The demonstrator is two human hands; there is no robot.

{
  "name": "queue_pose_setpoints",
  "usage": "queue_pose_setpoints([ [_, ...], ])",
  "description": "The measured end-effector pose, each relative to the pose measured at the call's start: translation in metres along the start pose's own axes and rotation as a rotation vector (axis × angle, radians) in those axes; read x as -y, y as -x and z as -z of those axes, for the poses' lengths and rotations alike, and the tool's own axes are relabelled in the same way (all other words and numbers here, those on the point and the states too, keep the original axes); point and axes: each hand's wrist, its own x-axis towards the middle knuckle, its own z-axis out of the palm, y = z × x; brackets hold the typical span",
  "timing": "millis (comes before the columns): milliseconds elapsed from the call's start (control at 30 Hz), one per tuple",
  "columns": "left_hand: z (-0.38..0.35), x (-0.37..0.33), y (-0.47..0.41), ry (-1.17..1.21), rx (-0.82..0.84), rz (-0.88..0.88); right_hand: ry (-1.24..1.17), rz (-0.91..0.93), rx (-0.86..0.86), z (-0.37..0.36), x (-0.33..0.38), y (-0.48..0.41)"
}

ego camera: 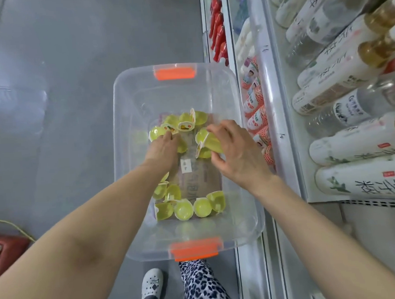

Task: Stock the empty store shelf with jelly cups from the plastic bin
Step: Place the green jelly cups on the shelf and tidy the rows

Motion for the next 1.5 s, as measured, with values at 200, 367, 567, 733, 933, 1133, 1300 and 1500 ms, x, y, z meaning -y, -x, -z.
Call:
queue_pose_setpoints([
  [200, -0.013, -0.001, -0.002, -0.046, -0.069, -0.023, 0.038, 0.001, 0.022, 0.001, 0.002, 0.001],
  [367, -0.002, -0.008, 0.008, 0.079, -0.046, -0.052, 0.066, -0.002, 0.05, -0.001, 0.003, 0.001],
  [567, 0.034, -0.009, 0.05, 0.318, -0.162, -0.038, 0.084, -0.024, 0.145, 0.006, 0.01, 0.002],
  [733, 0.062, -0.001, 0.107, 0.357, -0.259, -0.097, -0.032, -0.137, 0.037, 0.023, 0.038, 0.026],
  [933, 0.079, 0.001, 0.195, 0.37, -0.409, -0.284, -0.042, -0.209, -0.108, 0.057, 0.09, 0.095],
  [1133, 0.081, -0.008, 0.275, 0.32, -0.461, -0.452, 0.015, -0.276, -0.273, 0.095, 0.15, 0.187],
  [1300, 0.074, -0.036, 0.331, 0.287, -0.456, -0.605, -0.009, -0.424, -0.351, 0.127, 0.198, 0.265],
  [1500, 0.077, -0.093, 0.387, 0.227, -0.429, -0.816, 0.076, -0.581, -0.486, 0.167, 0.231, 0.361],
])
